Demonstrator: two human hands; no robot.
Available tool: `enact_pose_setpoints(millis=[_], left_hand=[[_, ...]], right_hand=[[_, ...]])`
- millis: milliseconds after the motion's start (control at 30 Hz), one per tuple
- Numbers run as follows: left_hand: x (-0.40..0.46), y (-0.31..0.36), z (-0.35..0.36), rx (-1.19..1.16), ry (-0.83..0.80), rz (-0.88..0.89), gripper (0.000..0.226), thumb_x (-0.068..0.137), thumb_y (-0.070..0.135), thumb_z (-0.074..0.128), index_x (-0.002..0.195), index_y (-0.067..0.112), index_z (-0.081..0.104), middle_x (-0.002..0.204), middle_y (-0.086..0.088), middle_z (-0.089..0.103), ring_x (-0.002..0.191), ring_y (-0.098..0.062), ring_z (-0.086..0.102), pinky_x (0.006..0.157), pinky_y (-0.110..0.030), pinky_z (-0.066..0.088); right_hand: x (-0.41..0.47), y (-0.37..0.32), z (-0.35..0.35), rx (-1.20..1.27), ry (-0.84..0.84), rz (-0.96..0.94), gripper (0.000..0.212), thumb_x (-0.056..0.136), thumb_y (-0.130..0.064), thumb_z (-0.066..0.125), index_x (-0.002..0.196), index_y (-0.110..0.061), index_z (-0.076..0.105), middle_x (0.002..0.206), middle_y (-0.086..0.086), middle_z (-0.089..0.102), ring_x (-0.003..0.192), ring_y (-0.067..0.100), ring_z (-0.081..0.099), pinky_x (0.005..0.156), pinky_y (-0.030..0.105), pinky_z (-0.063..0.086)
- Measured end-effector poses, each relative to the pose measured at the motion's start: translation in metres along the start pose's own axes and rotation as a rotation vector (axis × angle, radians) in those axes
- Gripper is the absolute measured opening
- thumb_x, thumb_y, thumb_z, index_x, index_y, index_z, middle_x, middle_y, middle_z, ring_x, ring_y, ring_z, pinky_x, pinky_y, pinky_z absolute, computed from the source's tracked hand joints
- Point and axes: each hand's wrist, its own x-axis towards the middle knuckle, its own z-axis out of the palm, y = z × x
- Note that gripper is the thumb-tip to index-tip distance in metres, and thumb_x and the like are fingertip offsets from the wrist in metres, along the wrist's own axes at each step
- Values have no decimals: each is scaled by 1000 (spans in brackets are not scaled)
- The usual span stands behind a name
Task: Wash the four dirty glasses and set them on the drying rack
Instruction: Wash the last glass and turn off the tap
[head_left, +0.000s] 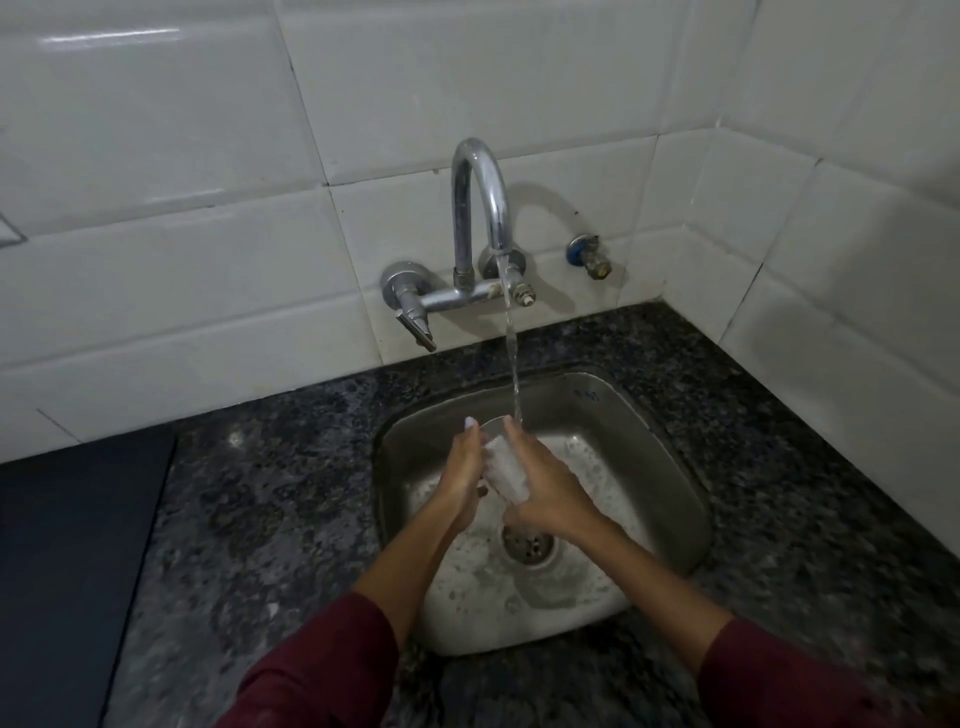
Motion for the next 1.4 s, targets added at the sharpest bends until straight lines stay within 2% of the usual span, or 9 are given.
enact_pose_setpoints(millis=[133,333,533,700,800,900,1000,1200,1400], left_hand=[[2,12,3,210,194,208,50,97,50,38,84,9,64,89,-7,65,85,-20,61,79,-36,50],[11,31,6,336,283,306,53,98,42,42,76,3,69,76,-10,66,76,-23,61,70,-31,45],[17,40,2,-71,359,214,52,95,40,51,52,10,51,56,-6,55,56,-19,54,63,-33,47],[13,43,5,-345,302,210,49,97,37,48,54,14,43,52,-2,49,49,-15,49,61,-31,47],[17,46,3,-68,307,301,46,99,35,44,61,11,53,61,-5,55,57,-16,52,59,-29,42],[20,47,8,323,230,361,40,99,33,45,72,7,61,68,-5,56,66,-20,53,57,-29,38],[23,43,6,217,172,319,39,95,34,53,62,13,52,61,-3,51,62,-19,50,57,-29,39],[22,39,1,-47,66,309,33,93,30,57,66,12,54,63,-6,55,60,-19,53,61,-31,44],[20,43,1,-227,1,268,34,97,27,51,65,13,50,53,3,56,46,-10,52,47,-24,42]], right_hand=[[0,-10,2,-291,67,-30,117,69,-30,74,144,-41,-15,155,2,11,120,28,49,84,40,51],[4,-23,3,-384,81,11,116,72,-33,72,144,-40,-19,155,11,4,118,34,49,85,40,47],[12,-17,-9,652,-82,23,109,70,1,70,146,-46,8,136,-2,46,93,8,62,82,43,56],[16,-7,-22,1347,-510,79,76,70,-10,72,135,-33,41,116,11,54,80,29,61,62,34,50],[19,-14,-25,1066,-335,192,85,73,-5,69,140,-41,30,121,8,57,79,27,66,61,38,54],[19,-24,-20,154,-50,125,112,69,-15,74,146,-46,-1,129,9,53,93,27,66,69,37,57],[19,-19,-15,-206,52,32,120,65,-29,76,144,-44,-14,133,12,49,106,31,58,73,34,50],[15,-12,-23,797,-170,69,106,68,1,71,141,-53,16,135,-8,47,104,26,64,80,44,56],[16,-4,-34,1375,-430,149,74,76,-7,65,137,-39,38,114,12,60,75,31,64,60,34,52]])
